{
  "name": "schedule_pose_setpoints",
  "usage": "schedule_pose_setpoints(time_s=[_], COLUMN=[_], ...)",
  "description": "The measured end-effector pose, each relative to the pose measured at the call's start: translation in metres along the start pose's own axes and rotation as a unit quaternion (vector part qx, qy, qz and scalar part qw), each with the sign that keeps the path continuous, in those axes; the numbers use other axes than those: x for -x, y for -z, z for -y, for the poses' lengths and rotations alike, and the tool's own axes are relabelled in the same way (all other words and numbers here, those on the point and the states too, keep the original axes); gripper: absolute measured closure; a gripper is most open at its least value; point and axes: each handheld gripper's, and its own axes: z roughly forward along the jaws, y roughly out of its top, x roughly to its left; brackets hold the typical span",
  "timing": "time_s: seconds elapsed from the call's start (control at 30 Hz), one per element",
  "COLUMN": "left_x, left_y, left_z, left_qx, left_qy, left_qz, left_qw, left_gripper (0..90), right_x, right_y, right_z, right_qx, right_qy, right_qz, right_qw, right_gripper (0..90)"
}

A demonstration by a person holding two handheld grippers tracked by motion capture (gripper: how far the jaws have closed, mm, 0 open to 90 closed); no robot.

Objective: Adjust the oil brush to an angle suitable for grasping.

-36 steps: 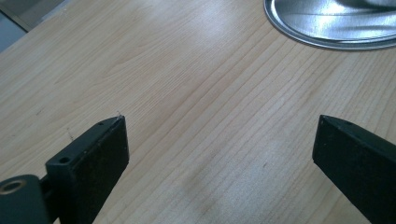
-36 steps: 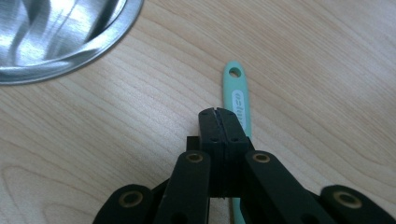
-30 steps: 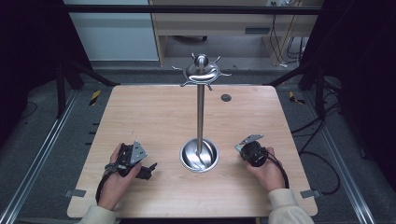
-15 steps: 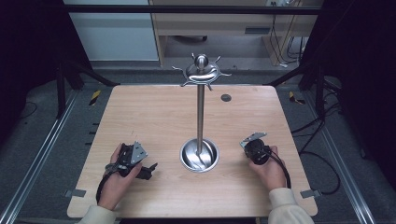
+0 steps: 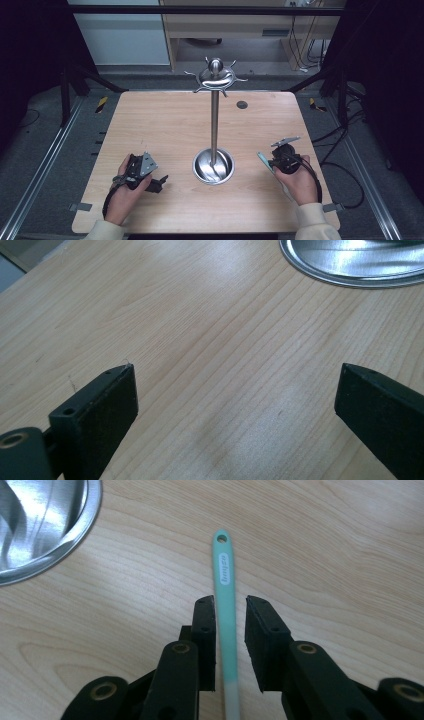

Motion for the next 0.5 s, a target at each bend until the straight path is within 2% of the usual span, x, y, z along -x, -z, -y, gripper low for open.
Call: schedule_pose_setpoints(time_s=[0.07,0.23,0.37,0.5], left_x=[0.0,0.001,0.001,0.001], left_y=[0.0,0.001,0.0,0.0], left_z=[0.0,0.0,0.0,0.0], left_qx=[0.0,0.0,-0.001,-0.001], left_qy=[-0.001,-0.002,-0.001,-0.002], left_qz=[-0.001,-0.001,0.002,0.001], left_qw=[1.0,1.0,1.0,1.0], left_gripper=[3.3,3.3,3.3,3.3], right_x=[0.001,0.003,0.007,0.008], right_y=[0.004,0.007,0.005,-0.003], right_z=[-0.002,-0.01,-0.013,-0.01], right_qx=[-0.027,-0.08,-0.106,-0.124], right_qy=[-0.003,0.019,0.007,0.014], right_qz=[-0.008,-0.001,-0.008,-0.019], right_qw=[0.9996,0.9966,0.9943,0.992], right_gripper=[68.1,63.4,61.9,64.7])
